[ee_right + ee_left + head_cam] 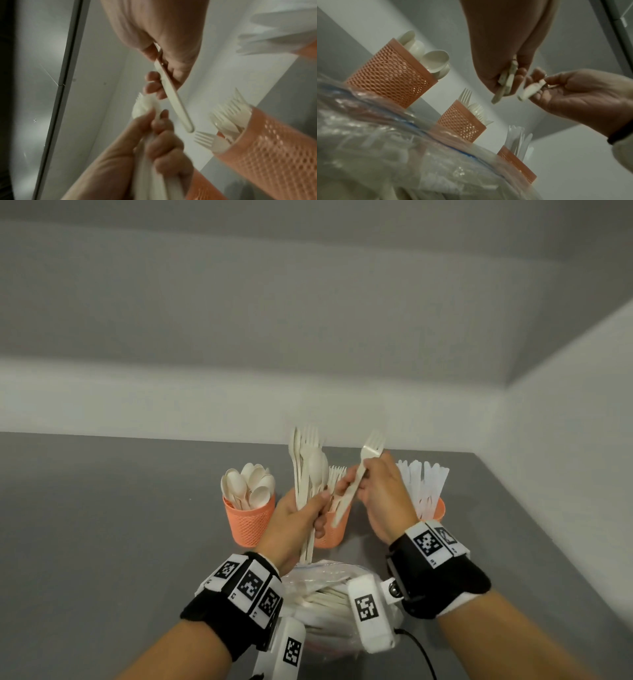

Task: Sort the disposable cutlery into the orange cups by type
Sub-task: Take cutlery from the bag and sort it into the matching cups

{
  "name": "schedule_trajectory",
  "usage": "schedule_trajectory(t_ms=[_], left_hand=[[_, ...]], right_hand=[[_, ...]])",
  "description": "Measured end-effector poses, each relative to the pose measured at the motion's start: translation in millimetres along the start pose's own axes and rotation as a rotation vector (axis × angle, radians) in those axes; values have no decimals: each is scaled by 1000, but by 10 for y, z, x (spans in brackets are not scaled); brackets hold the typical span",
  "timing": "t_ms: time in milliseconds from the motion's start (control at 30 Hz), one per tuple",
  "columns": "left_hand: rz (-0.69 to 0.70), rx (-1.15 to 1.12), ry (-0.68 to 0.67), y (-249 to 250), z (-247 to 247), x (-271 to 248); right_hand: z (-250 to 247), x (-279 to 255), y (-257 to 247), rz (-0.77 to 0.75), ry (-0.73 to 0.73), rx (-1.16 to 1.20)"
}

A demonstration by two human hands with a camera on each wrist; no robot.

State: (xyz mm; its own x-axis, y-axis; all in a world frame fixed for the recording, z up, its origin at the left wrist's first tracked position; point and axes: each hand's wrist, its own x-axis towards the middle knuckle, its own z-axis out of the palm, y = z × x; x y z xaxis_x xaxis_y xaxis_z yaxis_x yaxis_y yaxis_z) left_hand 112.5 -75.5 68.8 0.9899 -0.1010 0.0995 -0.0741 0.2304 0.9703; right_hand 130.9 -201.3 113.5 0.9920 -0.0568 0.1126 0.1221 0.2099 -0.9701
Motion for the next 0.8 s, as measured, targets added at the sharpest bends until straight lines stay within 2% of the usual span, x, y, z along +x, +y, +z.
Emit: schedule_trajectory(t_ms=[67, 167, 267, 467, 667, 800], left_hand=[[-59, -10, -20, 16, -28, -18], [-123, -39, -163, 84, -8, -87], [-144, 45, -261, 92, 8, -120], [-115, 42, -242, 150, -15, -136], [-101, 36, -248, 147, -59, -158], [-81, 108, -217, 133, -75, -167]], right_hand=[[-37, 57, -13, -22, 3, -27], [-21, 54, -3, 29, -114, -32], [61, -8, -38, 82, -194, -89], [58, 62, -67, 99, -112, -70], [57, 98, -83, 1, -88, -29], [42, 76, -63, -5, -148, -19]])
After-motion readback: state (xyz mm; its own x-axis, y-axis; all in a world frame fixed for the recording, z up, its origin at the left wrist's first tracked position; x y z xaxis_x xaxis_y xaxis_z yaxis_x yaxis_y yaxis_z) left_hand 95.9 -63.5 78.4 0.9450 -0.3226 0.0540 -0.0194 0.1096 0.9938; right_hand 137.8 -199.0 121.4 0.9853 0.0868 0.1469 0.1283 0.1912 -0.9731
